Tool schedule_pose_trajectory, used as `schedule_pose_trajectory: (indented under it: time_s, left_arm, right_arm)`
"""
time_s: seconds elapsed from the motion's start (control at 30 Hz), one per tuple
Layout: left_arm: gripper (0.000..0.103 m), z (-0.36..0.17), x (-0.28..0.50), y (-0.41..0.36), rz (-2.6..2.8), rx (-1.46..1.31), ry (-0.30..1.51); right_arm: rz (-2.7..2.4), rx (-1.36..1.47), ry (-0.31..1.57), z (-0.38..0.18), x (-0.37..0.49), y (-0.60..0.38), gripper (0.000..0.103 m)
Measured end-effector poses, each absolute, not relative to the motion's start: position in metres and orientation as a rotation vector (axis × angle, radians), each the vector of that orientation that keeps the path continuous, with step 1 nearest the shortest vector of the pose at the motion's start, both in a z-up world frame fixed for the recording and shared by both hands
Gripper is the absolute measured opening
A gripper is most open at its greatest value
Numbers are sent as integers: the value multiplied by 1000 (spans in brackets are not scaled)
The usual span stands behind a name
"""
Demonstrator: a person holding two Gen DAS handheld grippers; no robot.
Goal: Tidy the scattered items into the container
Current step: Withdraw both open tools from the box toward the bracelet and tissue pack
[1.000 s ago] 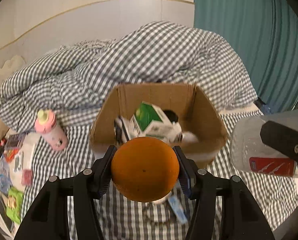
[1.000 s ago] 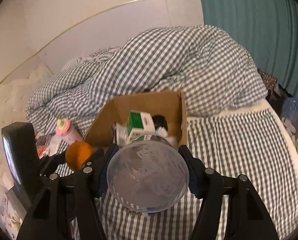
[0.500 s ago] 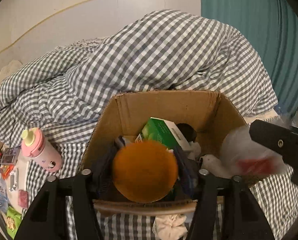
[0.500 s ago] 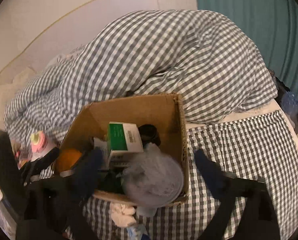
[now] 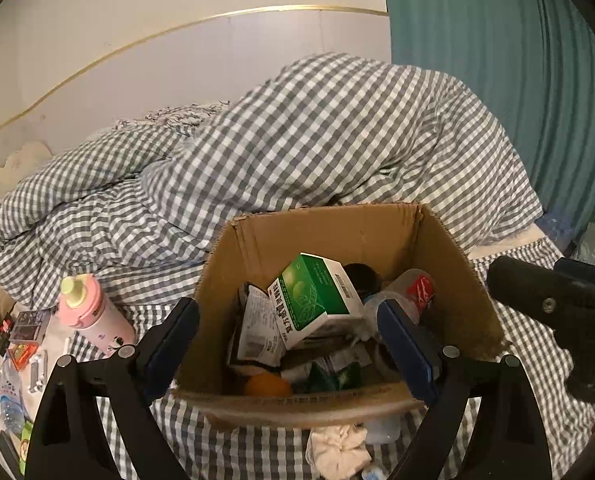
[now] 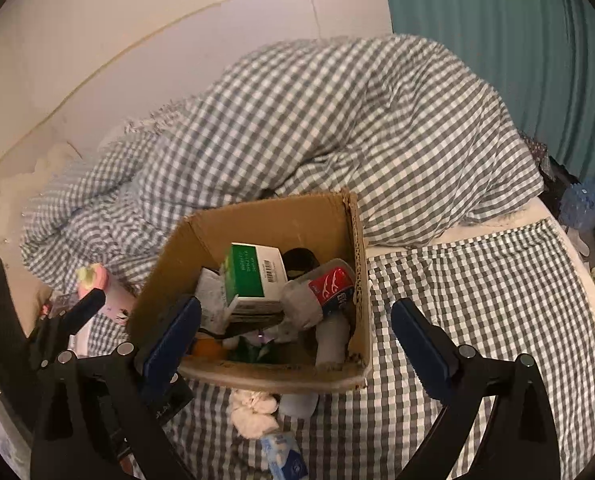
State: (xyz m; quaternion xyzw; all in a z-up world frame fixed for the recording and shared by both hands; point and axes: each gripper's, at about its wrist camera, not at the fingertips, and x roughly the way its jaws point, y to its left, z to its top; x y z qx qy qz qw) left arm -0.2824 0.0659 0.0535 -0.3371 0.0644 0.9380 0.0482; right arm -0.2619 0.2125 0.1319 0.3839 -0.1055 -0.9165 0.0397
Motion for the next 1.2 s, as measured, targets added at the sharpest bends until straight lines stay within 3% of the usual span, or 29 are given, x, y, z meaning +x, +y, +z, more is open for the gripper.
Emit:
schedule_pose_trajectory:
  time_s: [0.33, 0.57, 0.83, 1.2]
  left_arm:
    - [93, 121, -191, 52, 2870, -984, 120]
    - [99, 140, -114, 50, 2879, -917, 132]
    - [103, 96, -58, 37, 2874, -1005, 110]
    - [103, 2, -48, 13, 2841, -1258, 61]
  right_arm:
    - [-2860, 1022, -331, 198, -155, 224, 96]
    - [-2868, 951, -288, 205, -74, 218, 96]
    - [-2833, 1066, -185, 149, -27, 205, 96]
    - [-2773, 1192, -192, 76, -25, 201, 96]
